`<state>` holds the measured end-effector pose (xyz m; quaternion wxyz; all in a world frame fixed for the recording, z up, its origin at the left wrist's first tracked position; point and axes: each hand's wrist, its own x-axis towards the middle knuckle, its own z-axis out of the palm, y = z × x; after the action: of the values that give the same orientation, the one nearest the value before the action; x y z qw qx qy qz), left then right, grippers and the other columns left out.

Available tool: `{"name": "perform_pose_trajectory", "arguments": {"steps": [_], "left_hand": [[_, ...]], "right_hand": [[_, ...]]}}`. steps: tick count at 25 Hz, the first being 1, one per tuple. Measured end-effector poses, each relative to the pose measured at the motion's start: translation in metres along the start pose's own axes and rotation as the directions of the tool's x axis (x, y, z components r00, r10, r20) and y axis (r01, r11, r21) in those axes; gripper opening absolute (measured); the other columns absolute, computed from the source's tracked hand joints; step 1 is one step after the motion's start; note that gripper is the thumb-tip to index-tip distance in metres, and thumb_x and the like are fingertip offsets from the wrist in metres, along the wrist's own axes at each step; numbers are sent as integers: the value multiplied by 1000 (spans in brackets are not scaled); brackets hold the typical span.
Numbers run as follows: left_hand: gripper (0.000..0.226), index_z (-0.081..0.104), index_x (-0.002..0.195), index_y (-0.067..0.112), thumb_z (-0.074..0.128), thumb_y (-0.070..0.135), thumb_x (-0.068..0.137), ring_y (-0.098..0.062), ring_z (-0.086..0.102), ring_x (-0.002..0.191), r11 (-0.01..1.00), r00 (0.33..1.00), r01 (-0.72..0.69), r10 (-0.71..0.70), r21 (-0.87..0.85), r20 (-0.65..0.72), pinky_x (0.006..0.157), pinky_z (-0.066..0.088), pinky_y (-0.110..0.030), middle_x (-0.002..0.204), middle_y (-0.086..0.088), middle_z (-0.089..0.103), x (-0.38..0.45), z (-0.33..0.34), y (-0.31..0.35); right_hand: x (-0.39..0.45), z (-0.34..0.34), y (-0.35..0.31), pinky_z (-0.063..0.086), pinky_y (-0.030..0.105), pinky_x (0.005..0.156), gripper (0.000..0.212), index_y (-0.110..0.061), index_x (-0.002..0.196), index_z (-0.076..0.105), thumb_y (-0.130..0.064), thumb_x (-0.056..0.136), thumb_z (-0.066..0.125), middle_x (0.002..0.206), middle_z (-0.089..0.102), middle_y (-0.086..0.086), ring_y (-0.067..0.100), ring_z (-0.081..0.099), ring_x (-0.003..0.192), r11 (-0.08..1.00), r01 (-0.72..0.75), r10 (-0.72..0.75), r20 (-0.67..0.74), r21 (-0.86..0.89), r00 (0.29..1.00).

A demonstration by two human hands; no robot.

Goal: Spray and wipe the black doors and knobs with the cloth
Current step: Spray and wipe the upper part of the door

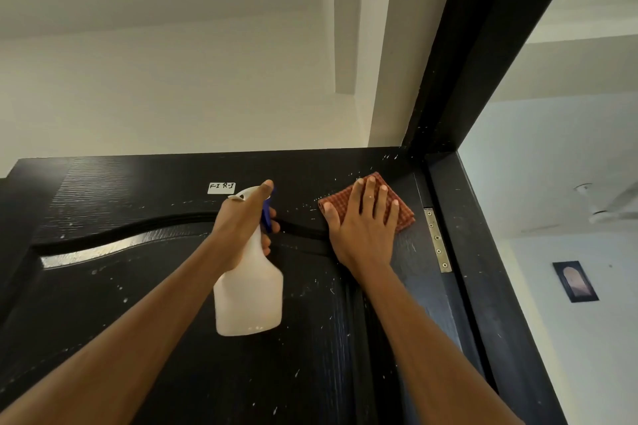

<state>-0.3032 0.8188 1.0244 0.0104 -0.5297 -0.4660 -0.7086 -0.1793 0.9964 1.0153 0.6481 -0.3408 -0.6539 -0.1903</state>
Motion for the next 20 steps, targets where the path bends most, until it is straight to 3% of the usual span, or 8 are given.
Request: {"name": "perform_pose_trajectory", "arguments": {"steps": [2,4,7,9,11,14,18,20], "left_hand": [[58,67,104,6,56,62,91,-23,58,52,999,999,-6,4,46,35,52,52,-32,93,-17,75,-2,-10,-2],[59,67,109,8,55,63,90,-24,59,56,998,999,-9,6,66,47,54,52,-33,96,-18,76,-3,-16,-5],[66,61,123,13,58,68,86,-24,61,55,999,1000,22,-22,49,7,50,53,-33,100,-21,74,-2,-25,-9],[68,63,123,11,56,68,86,-23,61,54,998,999,23,-24,50,26,50,53,-33,100,-19,74,-2,-25,-11],[63,67,114,8,54,65,89,-22,59,52,999,998,1,-3,35,67,53,52,-33,97,-16,76,-2,-21,-11],[60,69,106,7,52,63,91,-20,59,50,999,995,-27,22,44,100,53,51,-32,96,-16,76,-3,-13,-6],[60,69,105,7,51,63,92,-21,59,50,997,995,-44,37,65,97,54,52,-32,95,-15,77,-5,-11,1],[60,69,106,7,51,63,92,-21,59,50,997,995,-42,36,66,94,54,52,-33,94,-15,77,-9,-9,3]], "right_hand": [[18,-1,-18,-17,51,122,88,-13,164,-12,-72,101,8,171,-17,14,35,-16,158,1000,24,-24,49,6,998],[26,-1,-41,-18,52,122,87,-14,163,-14,-71,102,8,169,-22,12,33,-19,157,979,202,-199,138,-9,970],[21,2,-59,-14,50,126,80,-22,165,-11,-65,105,21,172,-19,5,27,-19,158,840,540,-514,253,-45,820],[31,-1,-49,-13,48,125,81,-30,165,-8,-72,102,20,172,-16,0,24,-16,159,813,580,-551,252,-52,795],[53,-8,-28,-14,48,124,83,-35,164,-7,-80,97,13,172,-15,-3,24,-14,159,870,487,-468,179,-82,866],[92,-23,18,-10,51,127,85,-33,165,-5,-80,96,5,173,-13,2,29,-12,159,969,220,-213,69,-111,975],[107,-28,31,-6,56,127,85,-22,166,-2,-74,99,7,173,-11,13,38,-10,158,991,-125,126,18,-46,992],[93,-22,8,-10,58,125,84,-21,165,-9,-73,100,4,170,-20,16,40,-16,157,995,-64,68,65,-72,996]]}}
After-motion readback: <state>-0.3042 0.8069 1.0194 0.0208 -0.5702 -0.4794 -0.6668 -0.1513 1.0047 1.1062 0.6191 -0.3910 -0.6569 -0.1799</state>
